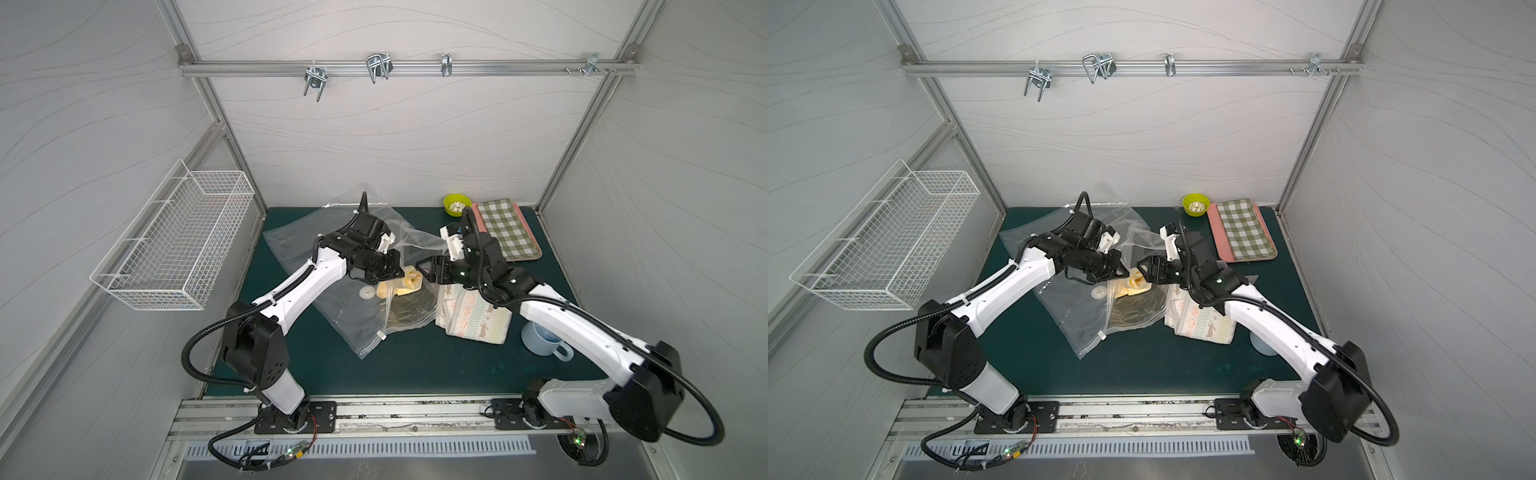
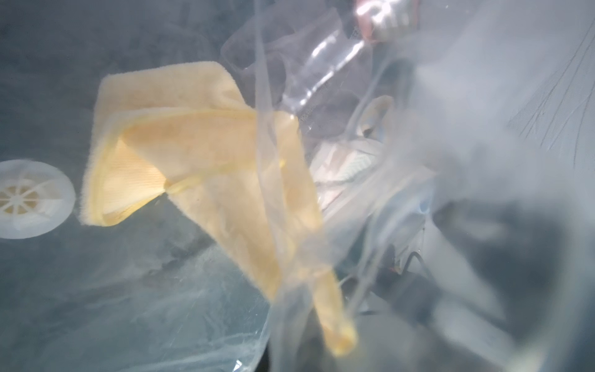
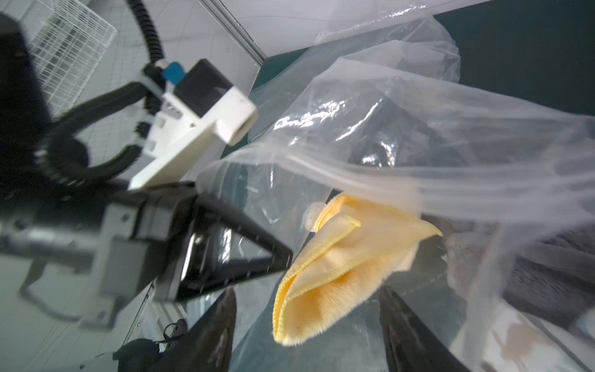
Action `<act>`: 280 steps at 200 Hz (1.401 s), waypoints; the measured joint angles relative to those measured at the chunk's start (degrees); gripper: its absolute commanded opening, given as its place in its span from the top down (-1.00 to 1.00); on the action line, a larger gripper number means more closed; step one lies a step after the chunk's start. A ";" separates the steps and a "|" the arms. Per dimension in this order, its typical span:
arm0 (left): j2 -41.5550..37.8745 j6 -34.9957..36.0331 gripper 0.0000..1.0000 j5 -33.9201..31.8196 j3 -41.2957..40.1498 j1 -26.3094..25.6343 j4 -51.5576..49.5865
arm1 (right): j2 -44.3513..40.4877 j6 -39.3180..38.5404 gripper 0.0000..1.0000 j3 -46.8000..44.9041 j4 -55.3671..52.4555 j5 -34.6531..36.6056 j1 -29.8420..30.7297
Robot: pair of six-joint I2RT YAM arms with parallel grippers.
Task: Place the folded towel into the vacuum bag
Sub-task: Place the towel in the vacuum bag, then adjust the vacuum bag at the center of the board.
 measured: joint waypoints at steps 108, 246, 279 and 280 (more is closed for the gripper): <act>0.17 -0.72 1.00 0.48 0.07 0.04 0.44 | 7.21 0.90 -0.08 -7.63 -2.47 3.56 -3.65; -6.54 -0.07 1.00 -1.25 1.97 14.21 -0.22 | 5.64 -6.82 1.00 11.34 2.38 -10.01 -5.18; -6.62 1.07 1.00 -2.69 3.63 14.29 -0.70 | 6.14 -6.73 1.00 11.37 0.39 -9.55 -7.41; -6.64 1.11 1.00 -2.80 3.72 14.29 -0.70 | 6.19 -6.62 1.00 11.30 0.20 -9.38 -7.56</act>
